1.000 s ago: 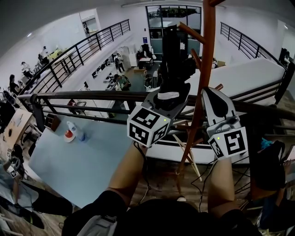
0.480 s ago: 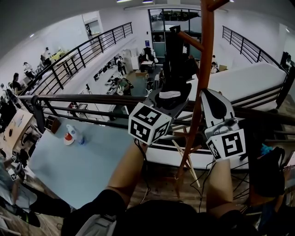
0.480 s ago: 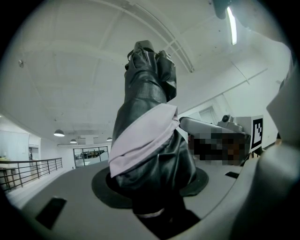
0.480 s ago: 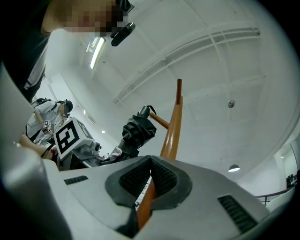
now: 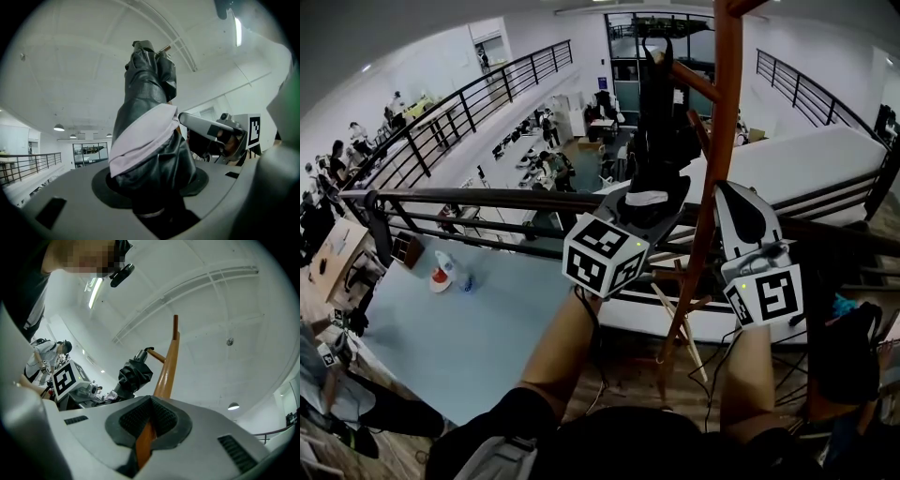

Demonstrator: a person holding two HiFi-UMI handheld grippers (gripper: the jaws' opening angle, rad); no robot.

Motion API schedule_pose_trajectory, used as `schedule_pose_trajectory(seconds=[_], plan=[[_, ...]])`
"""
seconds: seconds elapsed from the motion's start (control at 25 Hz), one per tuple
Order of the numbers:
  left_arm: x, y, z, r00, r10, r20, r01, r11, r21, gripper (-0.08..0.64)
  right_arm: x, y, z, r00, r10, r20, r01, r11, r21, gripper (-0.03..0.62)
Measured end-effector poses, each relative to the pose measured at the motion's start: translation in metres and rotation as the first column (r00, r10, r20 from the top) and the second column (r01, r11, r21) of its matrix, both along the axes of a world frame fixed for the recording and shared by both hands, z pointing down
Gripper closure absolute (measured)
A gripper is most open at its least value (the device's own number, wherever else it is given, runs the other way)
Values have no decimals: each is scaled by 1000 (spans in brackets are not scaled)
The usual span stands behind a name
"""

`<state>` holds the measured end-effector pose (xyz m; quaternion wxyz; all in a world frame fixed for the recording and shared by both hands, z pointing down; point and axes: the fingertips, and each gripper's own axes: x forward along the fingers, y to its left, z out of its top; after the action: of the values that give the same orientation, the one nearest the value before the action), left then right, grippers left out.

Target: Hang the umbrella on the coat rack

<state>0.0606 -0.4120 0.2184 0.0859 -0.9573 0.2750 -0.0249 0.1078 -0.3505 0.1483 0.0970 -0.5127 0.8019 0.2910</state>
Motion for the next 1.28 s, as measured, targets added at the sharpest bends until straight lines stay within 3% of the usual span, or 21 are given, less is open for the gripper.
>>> schedule_pose_trajectory(seconds=[0.64,0.92,1.08,1.28], plan=[[-7,1,23,998,61,-14,-61,996,-71,325,-2,-6,0,1000,8,-11,-8,1000,6,561],[-12,-1,12,998,60,-10,-60,996,-67,325,-4,-5,-1,1000,20,-13,-20,1000,4,561],[-19,-4,5,999,36,-20,-38,997,-67,325,-7,-3,-2,999,26,-21,-26,1000,5,562],[-29,-17,4,998,-55,-17,53,994,-96,325,-5,-1,-2,999,30,-20,-30,1000,7,561]])
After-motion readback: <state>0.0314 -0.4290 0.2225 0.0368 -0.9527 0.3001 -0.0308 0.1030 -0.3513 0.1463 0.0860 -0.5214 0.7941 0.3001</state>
